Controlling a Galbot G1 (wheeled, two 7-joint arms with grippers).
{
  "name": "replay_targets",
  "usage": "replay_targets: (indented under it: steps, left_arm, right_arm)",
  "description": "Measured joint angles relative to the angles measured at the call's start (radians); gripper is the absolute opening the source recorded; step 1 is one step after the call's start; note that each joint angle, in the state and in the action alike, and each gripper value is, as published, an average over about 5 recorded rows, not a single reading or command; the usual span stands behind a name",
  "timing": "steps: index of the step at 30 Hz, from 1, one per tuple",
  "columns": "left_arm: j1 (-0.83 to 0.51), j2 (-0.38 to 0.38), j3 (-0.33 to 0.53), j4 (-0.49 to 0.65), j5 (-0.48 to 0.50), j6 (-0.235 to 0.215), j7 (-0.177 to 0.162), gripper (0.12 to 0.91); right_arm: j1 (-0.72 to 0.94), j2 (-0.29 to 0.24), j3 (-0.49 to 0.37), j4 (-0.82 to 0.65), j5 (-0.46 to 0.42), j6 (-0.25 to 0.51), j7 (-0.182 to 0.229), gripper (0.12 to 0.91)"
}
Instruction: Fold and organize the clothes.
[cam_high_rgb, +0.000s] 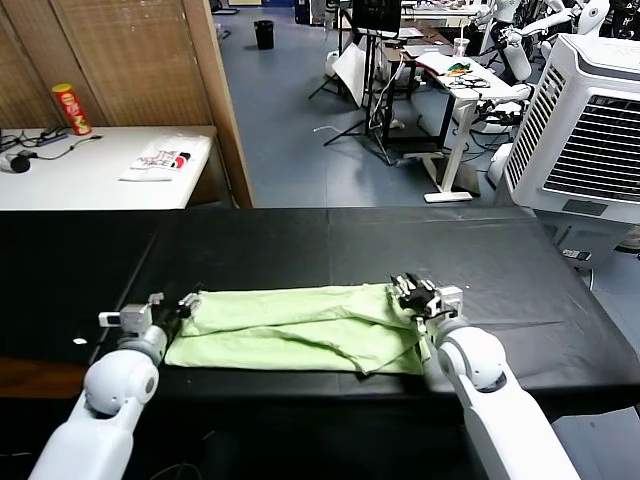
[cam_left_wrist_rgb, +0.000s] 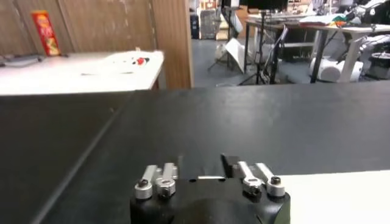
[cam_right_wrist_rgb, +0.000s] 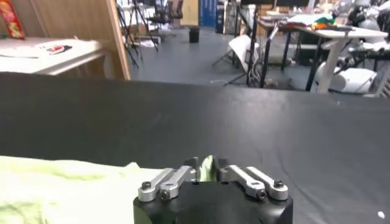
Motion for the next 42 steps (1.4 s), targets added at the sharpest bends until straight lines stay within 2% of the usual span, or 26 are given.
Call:
replay_targets:
  steps: [4, 11, 23, 26, 31, 35, 38, 42]
  left_arm:
    - [0.047, -0.022, -0.027, -0.042, -0.033, 0.004, -0.006, 0.795]
    - [0.158, -0.093, -0.039, -0.119, -0.020, -0.004, -0.006, 0.798]
    - [0.201, -0.145, -0.050, -0.105, -0.007, -0.021, -0.009, 0.776]
    - [0.208, -0.155, -0.050, -0.096, 0.003, -0.026, -0.011, 0.667]
    - [0.217, -0.167, -0.055, -0.089, -0.008, -0.030, -0.009, 0.383]
    - [0.218, -0.168, -0.067, -0.093, -0.033, -0.022, -0.003, 0.192]
    - [0.212, -0.158, -0.083, -0.088, -0.010, -0.022, 0.008, 0.162]
    - [0.206, -0.119, -0.110, -0.065, 0.089, -0.059, 0.037, 0.168]
  right_arm:
    - [-0.053, -0.027, 0.028, 0.075, 0.024, -0.001, -0.002, 0.781]
    - [-0.129, -0.056, 0.080, 0.168, 0.054, -0.002, -0.004, 0.798]
    - [-0.161, -0.066, 0.107, 0.215, 0.062, -0.003, -0.019, 0.798]
    - [-0.165, -0.068, 0.109, 0.220, 0.060, -0.003, -0.037, 0.798]
    - [-0.167, -0.069, 0.110, 0.224, 0.058, -0.003, -0.045, 0.798]
    - [-0.168, -0.067, 0.114, 0.225, 0.057, -0.003, -0.045, 0.798]
    - [-0.172, -0.063, 0.122, 0.228, 0.056, -0.003, -0.044, 0.798]
    - [-0.181, -0.060, 0.138, 0.233, 0.056, -0.003, -0.042, 0.798]
